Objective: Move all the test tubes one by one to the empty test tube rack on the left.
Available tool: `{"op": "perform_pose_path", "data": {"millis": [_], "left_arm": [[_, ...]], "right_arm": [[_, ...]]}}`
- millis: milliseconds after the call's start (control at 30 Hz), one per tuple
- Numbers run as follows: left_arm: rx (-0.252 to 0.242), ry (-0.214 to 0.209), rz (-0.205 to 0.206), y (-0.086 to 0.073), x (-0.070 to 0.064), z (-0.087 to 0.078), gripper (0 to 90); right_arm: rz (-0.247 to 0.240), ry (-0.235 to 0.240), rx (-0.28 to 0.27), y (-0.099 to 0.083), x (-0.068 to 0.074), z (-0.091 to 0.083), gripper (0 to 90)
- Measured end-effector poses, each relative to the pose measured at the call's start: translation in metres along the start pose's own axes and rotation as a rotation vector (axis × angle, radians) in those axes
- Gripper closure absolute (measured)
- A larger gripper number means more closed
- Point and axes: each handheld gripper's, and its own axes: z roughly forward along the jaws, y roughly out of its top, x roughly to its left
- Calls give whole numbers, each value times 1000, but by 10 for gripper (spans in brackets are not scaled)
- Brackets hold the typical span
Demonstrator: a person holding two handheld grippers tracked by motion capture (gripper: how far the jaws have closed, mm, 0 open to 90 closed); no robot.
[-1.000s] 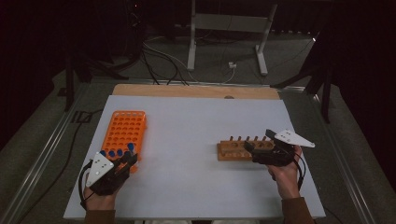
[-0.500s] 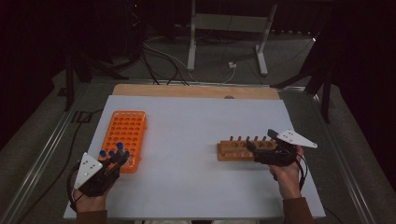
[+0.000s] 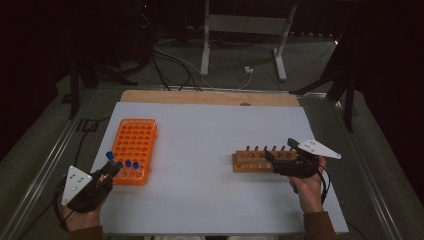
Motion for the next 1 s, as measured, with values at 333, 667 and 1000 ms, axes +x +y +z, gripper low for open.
{"op": "perform_pose_path", "data": {"millis": [333,667,1000], "left_arm": [[-11,76,-43,-7,18,-10,781],[4,118,-61,-17,30,-1,781],[44,119,-75,-28,35,12,781]], "right_arm": [[1,-1,-7,1,-1,-1,0],[4,-4,-9,0,-2,-1,0],[0,-2,-10,0,-1,-1,0]]}}
